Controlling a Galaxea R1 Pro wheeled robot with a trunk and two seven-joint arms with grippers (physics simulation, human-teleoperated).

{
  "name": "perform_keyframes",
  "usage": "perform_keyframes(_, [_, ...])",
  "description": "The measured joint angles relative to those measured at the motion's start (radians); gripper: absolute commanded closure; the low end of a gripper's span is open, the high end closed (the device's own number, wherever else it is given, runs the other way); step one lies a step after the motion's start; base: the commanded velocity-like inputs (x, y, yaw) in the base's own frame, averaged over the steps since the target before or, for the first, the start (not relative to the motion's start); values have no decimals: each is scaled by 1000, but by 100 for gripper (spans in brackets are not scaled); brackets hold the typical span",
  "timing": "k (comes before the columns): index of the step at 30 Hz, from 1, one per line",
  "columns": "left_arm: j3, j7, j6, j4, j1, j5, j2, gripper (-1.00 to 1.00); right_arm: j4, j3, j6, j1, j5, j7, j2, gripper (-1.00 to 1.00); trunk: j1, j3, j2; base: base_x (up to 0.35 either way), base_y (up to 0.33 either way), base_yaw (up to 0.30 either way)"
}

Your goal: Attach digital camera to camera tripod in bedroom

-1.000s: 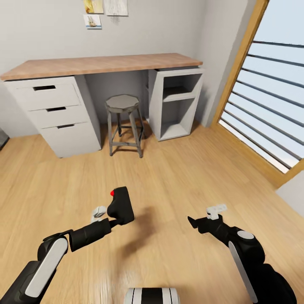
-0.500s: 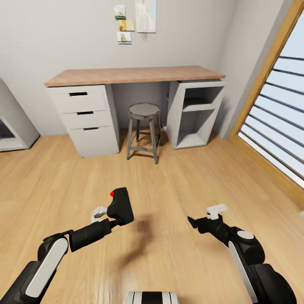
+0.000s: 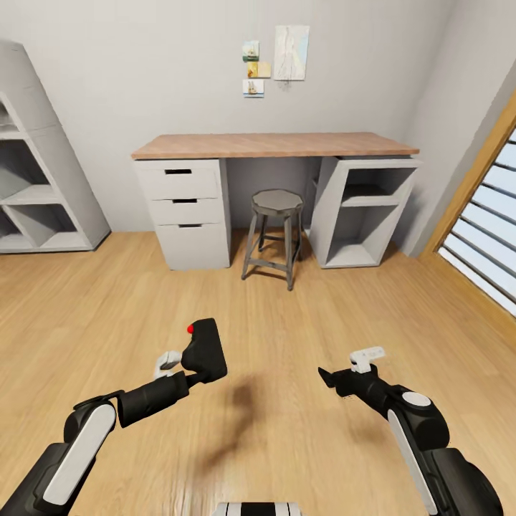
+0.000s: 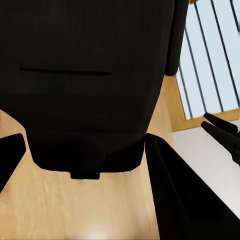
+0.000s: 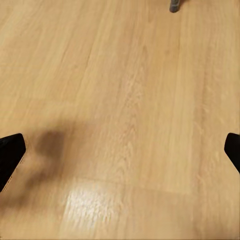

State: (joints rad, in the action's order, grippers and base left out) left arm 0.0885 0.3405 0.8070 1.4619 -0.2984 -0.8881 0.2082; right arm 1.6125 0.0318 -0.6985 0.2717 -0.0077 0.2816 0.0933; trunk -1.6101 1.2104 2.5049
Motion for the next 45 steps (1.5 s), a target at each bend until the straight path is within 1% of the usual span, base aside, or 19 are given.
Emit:
perform_keyframes(11, [0,0,0,-4,0,0,0,100,0,0,-1,-1,0,-2,-3,-100,5,-42,-3,0,0,73])
perform_keyframes(17, [0,0,0,-6,0,0,0,100,0,2,-2,0,1,-3,-9,-100,8,-65,-4,0,0,238])
perform_keyframes(22, [0,0,0,-6,0,0,0,100,0,20,-2,0,2,-6,-9,-100,10,-84,-5,0,0,273])
perform_keyframes(28, [1,0,0,-8,0,0,0,100,0,28,-2,0,3,-7,-10,-100,33,-103,-47,0,0,279])
perform_keyframes(35, [1,0,0,-10,0,0,0,100,0,29,-2,0,3,-7,-10,-100,60,-125,-96,0,0,280])
perform_keyframes(45, [2,-1,0,-13,0,0,-7,100,0,29,-2,0,3,-7,-10,-100,98,-156,-166,0,0,280])
